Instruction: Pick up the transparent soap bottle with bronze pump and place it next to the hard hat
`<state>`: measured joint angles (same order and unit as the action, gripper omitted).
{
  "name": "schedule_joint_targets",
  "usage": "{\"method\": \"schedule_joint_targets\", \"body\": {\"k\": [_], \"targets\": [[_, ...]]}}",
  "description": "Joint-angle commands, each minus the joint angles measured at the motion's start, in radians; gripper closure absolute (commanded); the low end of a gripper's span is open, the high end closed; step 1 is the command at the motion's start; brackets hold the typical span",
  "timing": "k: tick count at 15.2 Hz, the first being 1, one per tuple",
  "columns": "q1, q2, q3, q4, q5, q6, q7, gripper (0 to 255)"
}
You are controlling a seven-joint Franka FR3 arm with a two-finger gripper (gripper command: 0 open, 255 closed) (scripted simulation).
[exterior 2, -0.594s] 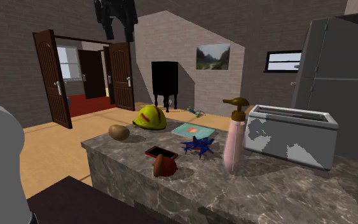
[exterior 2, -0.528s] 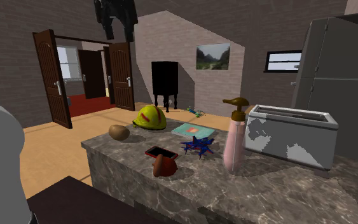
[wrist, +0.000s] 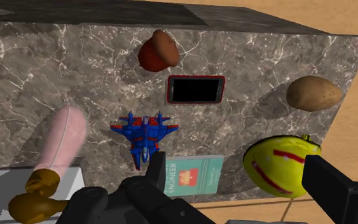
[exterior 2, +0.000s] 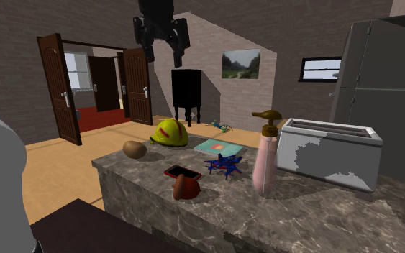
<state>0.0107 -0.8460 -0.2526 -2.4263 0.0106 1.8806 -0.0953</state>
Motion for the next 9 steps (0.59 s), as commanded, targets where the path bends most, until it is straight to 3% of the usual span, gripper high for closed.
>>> {"method": "schedule_joint_targets", "body": {"k": [1,9], "targets": [[0.002,0.016,-0.054,-0.023,-0.014,0.056,-0.069,0],[0.056,0.153,-0.308,-0.03,-0.023,0.263,-0.367,0]]}}
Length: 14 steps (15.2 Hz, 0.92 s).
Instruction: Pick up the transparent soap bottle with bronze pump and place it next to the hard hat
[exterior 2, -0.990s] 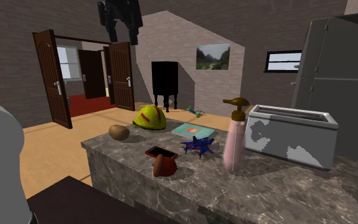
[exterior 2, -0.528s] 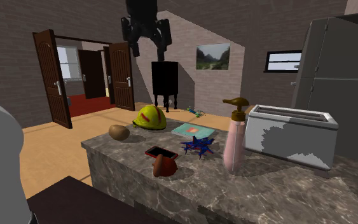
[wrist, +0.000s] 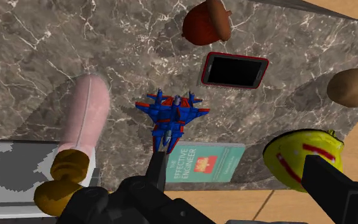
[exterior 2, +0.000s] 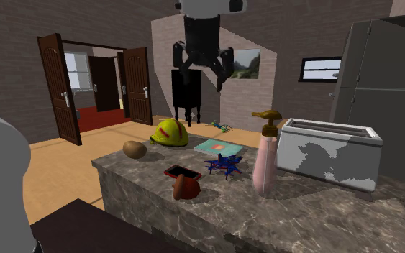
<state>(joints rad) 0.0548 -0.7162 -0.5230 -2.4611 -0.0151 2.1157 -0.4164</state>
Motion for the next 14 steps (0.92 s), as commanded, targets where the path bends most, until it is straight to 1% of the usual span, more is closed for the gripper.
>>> {"method": "schedule_joint_targets", "body": {"k": [1,3,5,7,9,11,12,13,14], "targets": [[0.027,0.047,-0.074,0.012,0.01,0.051,-0.086,0],[0.066,0.099,-0.151,0.034,0.031,0.095,-0.17,0],[0.117,0.155,-0.236,0.064,0.064,0.134,-0.259,0],[0.183,0.215,-0.33,0.102,0.111,0.165,-0.354,0],[0.266,0.28,-0.439,0.149,0.175,0.188,-0.458,0],[0.373,0.353,-0.57,0.204,0.261,0.199,-0.573,0],[0.441,0.394,-0.651,0.235,0.313,0.198,-0.635,0],[0.526,0.439,-0.75,0.269,0.374,0.192,-0.702,0],[0.644,0.487,-0.883,0.306,0.443,0.18,-0.772,0]]}}
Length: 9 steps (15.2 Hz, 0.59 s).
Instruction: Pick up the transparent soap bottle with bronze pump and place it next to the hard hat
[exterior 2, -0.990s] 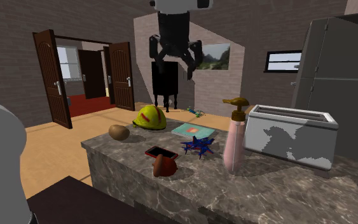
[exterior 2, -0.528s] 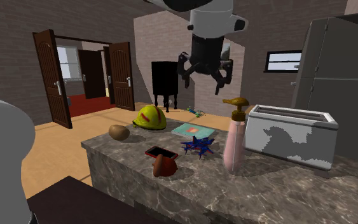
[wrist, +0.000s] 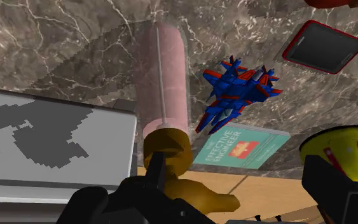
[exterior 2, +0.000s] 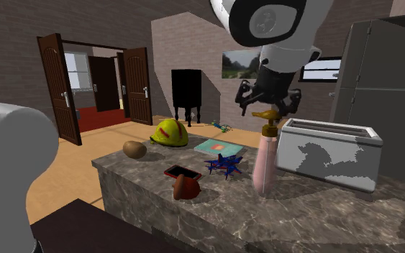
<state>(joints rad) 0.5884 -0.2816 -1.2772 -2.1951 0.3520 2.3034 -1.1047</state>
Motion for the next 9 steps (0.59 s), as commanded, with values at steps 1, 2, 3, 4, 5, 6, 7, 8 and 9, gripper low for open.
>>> {"method": "schedule_joint_targets", "body": {"k": [1,2,3,4,5,6,7,8,9], "targets": [[0.291,0.083,-0.321,0.077,0.127,-0.019,-0.14,0],[0.462,0.052,-0.49,0.112,0.11,-0.011,-0.15,0],[0.552,-0.011,-0.569,0.143,0.051,0.007,-0.132,0],[0.55,-0.045,-0.554,0.138,0.011,0.029,-0.105,0],[0.568,-0.056,-0.565,0.135,0.001,0.043,-0.098,0],[0.586,-0.066,-0.577,0.133,-0.008,0.057,-0.093,0],[0.605,-0.075,-0.59,0.13,-0.016,0.07,-0.087,0],[0.623,-0.085,-0.602,0.128,-0.024,0.083,-0.082,0],[0.642,-0.095,-0.614,0.127,-0.032,0.096,-0.077,0]]}}
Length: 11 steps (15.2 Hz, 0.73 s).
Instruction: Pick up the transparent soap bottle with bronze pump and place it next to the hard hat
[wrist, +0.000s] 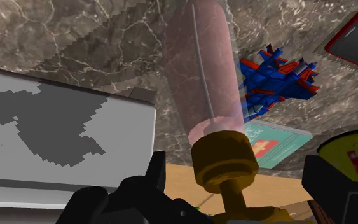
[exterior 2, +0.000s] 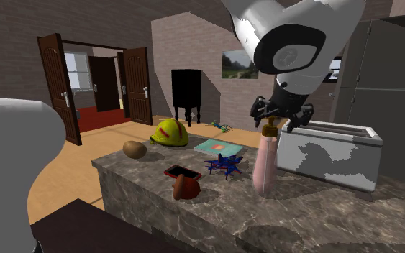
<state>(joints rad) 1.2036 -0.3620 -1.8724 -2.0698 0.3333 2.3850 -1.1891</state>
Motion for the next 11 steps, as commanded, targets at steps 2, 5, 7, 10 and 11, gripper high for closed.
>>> {"method": "schedule_joint_targets", "body": {"k": [2,5,7,10,11], "targets": [[0.055,-0.03,-0.038,-0.001,-0.026,0.035,0.016,0],[0.055,-0.03,-0.038,-0.001,-0.026,0.035,0.016,0],[0.055,-0.03,-0.038,-0.001,-0.026,0.035,0.016,0],[0.055,-0.029,-0.038,-0.001,-0.025,0.035,0.016,0],[0.055,-0.029,-0.038,-0.001,-0.025,0.035,0.016,255]]}}
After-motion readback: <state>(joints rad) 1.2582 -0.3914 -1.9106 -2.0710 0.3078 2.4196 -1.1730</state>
